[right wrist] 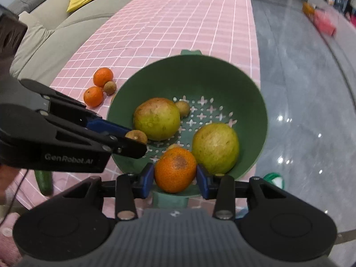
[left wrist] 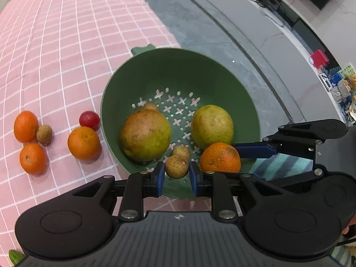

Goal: Organize fruits
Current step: 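Carry the brown fruit and orange into the colander and open both tools, then withdraw both tools from the colander back toward the remaining oranges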

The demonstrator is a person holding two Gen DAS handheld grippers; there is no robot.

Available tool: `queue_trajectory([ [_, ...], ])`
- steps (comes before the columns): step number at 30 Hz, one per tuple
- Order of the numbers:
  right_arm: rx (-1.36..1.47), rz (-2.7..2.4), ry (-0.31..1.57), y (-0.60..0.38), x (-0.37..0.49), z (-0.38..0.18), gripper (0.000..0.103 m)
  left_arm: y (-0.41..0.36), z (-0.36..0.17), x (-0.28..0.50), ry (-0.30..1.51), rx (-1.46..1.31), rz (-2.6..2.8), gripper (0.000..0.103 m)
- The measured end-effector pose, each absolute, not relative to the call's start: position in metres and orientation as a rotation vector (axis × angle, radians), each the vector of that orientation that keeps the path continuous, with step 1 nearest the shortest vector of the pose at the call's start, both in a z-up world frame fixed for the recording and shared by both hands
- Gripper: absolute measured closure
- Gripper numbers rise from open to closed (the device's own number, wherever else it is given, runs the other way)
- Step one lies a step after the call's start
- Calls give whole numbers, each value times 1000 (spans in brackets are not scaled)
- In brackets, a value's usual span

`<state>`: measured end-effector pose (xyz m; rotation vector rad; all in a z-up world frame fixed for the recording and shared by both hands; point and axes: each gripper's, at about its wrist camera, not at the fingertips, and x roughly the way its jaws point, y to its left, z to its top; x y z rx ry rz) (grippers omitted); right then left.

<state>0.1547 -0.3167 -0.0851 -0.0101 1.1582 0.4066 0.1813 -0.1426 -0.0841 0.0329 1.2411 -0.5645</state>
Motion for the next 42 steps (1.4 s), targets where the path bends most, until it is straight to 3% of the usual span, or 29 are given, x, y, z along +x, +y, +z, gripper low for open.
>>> queue_trajectory([
  [16,-33,403,1239,-309,171,-99,63,-151,-92,191,1290,14,-581,76],
  [22,-41,401,1236,-307,167,-97,64,-148,-92,190,1277,8,-581,64],
  [23,-41,398,1236,-307,167,-97,64,-148,-91,189,1275,13,-572,58],
  [26,-40,383,1230,-308,165,-95,62,-144,-87,187,1263,2,-577,55],
  [30,-36,374,1203,-309,161,-86,54,-142,-73,182,1219,-2,-607,54],
  [42,59,241,1002,-304,138,-43,52,-98,-28,171,1044,19,-467,53],
])
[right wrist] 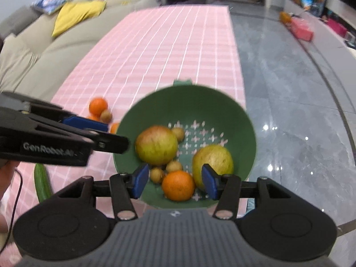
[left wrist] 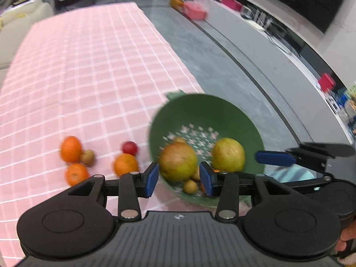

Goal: Organize fruits
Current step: 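Withdraw both tools from the colander back toward the remaining oranges, then close the left tool on an orange while the right tool grasps another orange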

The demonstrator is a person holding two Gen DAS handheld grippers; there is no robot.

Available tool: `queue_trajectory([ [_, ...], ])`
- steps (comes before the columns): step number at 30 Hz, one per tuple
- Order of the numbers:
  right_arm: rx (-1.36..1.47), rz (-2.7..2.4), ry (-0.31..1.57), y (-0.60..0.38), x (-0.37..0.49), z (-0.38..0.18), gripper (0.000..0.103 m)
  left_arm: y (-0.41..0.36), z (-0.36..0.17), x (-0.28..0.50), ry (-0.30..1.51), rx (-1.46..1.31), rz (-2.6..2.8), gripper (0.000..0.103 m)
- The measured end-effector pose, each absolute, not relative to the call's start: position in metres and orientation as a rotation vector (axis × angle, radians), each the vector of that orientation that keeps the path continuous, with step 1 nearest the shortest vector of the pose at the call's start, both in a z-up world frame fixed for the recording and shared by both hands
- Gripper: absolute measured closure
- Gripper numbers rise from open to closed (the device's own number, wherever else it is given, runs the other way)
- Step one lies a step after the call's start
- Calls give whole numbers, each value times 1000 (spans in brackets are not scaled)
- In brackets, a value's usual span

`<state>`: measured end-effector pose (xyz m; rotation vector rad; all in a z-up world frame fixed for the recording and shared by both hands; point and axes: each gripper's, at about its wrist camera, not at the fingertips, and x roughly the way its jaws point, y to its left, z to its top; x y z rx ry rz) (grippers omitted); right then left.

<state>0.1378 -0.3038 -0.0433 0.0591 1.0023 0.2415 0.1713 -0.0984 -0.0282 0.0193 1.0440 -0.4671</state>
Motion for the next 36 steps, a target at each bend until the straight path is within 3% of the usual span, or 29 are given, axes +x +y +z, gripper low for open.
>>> queue_trajectory([
  [18,12,358,796,-214,124,-36,52,19,-36,142,883,-73,-279,53],
  [36,-526,586,813,-145,162,-81,55,21,-75,161,923,7,-292,53],
])
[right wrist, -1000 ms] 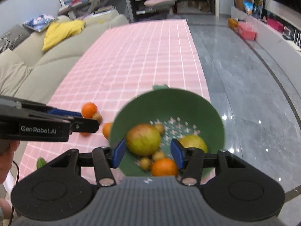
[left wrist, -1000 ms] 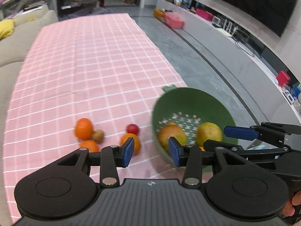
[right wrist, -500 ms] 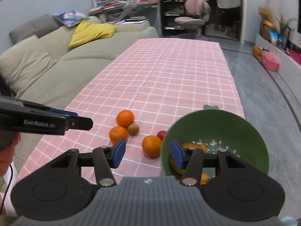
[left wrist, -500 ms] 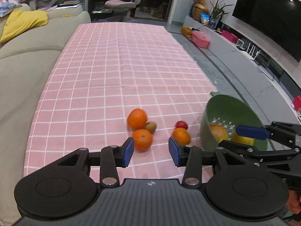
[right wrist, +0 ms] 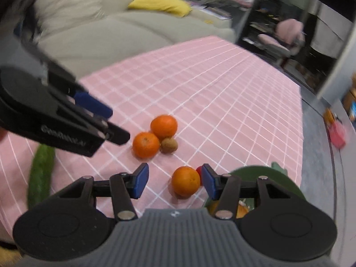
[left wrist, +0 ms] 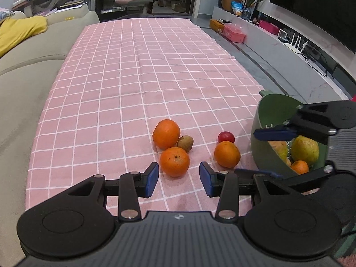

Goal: Organize fruits
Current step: 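Close the left tool on an orange while the right tool grasps another orange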

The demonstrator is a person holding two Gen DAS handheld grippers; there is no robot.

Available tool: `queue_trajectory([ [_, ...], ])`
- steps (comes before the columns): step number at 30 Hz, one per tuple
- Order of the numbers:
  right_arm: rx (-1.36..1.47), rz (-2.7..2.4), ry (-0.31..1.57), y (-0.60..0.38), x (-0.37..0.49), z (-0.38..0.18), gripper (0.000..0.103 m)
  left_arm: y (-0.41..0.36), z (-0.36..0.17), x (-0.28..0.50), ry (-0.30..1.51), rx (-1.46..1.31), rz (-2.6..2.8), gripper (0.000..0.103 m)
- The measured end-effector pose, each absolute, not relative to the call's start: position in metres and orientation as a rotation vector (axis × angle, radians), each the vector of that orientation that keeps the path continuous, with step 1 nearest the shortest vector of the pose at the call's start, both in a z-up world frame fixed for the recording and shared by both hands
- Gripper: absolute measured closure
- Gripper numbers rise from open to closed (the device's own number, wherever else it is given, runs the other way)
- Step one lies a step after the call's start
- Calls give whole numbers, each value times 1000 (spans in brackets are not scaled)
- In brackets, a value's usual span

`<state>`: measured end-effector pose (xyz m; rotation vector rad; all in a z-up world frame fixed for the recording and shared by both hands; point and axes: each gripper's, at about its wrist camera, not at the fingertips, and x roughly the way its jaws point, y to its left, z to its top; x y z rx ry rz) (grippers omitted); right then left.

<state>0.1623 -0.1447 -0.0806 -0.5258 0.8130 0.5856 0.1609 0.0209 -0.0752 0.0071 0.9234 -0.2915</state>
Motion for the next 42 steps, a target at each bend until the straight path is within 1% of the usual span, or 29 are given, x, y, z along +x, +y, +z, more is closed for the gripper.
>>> queue_trajectory([
  [1,-575,599,832,-142,167,-87,57,22,-78,163,927,-5,-292,53],
  [6,-735,658,851,-130,184,-104,57,27,-94,177,966,-78,-293,53],
  [13,-855,726,871,-122,195,-119,57,19,-111,193,1010,-31,-272,52],
  [19,-884,738,913,-123,206,-131,57,19,-123,201,1039,-57,-264,52],
  [24,-921,741,909,-120,206,-138,57,19,-127,206,1045,-77,-260,51],
  [31,-986,721,869,-116,198,-147,64,25,-131,210,1057,-168,-252,50],
  [34,-984,714,865,-116,197,-146,64,24,-131,210,1054,-190,-242,49],
  [36,-973,708,867,-117,198,-146,64,24,-131,209,1048,-203,-244,55],
  [42,-940,694,850,-116,194,-142,65,24,-125,204,1035,-171,-221,57],
])
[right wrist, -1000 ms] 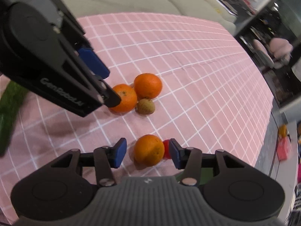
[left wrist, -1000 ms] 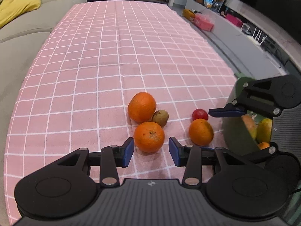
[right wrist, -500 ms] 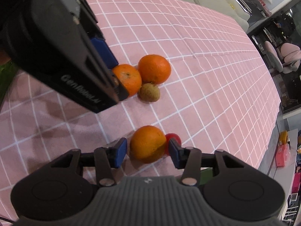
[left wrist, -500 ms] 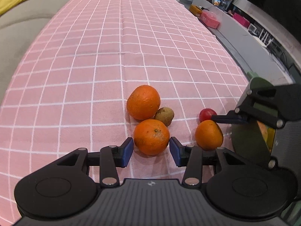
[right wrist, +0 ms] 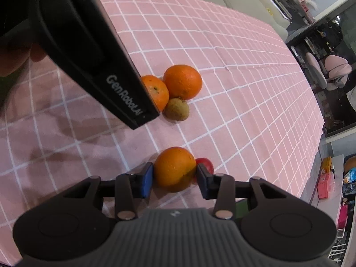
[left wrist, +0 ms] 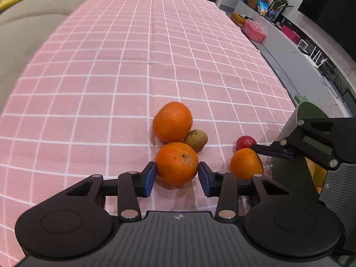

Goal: Organize fruits
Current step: 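Carry both oranges over the colander and open both tools to drop them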

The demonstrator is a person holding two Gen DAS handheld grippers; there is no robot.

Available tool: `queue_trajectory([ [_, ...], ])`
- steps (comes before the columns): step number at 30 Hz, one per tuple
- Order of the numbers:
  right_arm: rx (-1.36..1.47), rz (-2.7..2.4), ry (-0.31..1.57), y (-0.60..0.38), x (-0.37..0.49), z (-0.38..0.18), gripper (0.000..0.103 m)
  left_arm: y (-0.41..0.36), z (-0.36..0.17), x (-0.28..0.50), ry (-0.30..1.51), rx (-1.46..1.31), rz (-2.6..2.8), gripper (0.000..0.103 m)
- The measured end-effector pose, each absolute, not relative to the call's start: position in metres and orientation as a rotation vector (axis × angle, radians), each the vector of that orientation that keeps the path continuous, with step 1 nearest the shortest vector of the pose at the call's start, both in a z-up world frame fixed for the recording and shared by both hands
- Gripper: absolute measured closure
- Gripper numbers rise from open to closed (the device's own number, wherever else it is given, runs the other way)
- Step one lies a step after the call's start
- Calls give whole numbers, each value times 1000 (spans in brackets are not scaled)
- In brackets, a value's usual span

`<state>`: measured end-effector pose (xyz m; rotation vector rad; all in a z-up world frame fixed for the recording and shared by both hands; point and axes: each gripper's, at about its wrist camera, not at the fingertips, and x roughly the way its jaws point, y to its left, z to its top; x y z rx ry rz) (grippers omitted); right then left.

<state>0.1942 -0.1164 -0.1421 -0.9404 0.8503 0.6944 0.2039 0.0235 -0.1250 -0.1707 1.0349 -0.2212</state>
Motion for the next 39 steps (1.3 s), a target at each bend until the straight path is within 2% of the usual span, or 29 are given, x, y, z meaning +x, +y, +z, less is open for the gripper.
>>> queue_trajectory([
  [13,-661,621,709,-135,149,-72,65,17,-61,181,942,-166,-266,57],
  [21,-486,478,649,-187,116,-33,65,-22,-25,164,884,-150,-380,57],
  [30,-306,290,699,-254,118,-34,65,-84,-19,166,884,-82,-498,57],
  [39,-153,205,776,-280,140,-62,65,-112,-41,183,955,-58,-510,57],
])
